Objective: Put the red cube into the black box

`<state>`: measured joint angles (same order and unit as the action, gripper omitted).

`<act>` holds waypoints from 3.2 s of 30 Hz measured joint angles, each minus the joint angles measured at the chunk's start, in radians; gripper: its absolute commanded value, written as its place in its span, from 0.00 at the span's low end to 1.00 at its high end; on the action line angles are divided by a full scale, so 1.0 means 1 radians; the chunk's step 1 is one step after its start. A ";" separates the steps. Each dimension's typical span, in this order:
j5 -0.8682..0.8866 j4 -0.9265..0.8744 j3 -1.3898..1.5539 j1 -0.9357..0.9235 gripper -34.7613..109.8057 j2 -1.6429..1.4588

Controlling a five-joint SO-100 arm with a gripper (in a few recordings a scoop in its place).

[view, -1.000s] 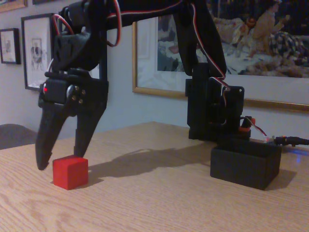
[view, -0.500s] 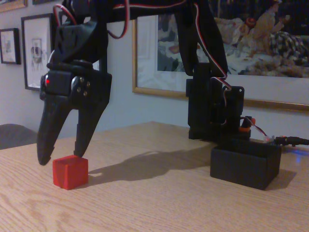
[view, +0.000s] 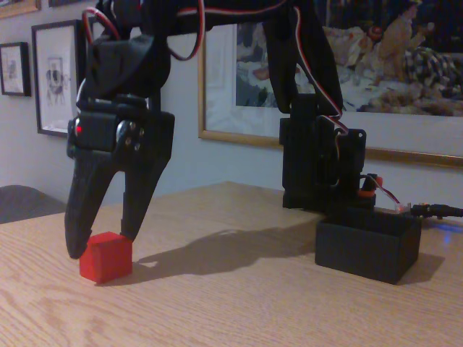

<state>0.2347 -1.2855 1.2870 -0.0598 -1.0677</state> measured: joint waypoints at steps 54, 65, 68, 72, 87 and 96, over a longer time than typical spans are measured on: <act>-0.209 -0.400 0.212 -0.465 0.26 -0.707; -0.373 -0.374 0.402 -0.781 0.26 -0.629; -0.396 -0.365 0.420 -0.818 0.27 -0.584; -0.400 -0.325 0.445 -0.819 0.29 -0.548; -0.365 -0.281 0.526 -0.772 0.40 -0.549; -0.365 -0.293 0.502 -0.707 0.35 -0.617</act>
<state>-0.1304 -1.5785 1.7886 -0.7670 -1.6843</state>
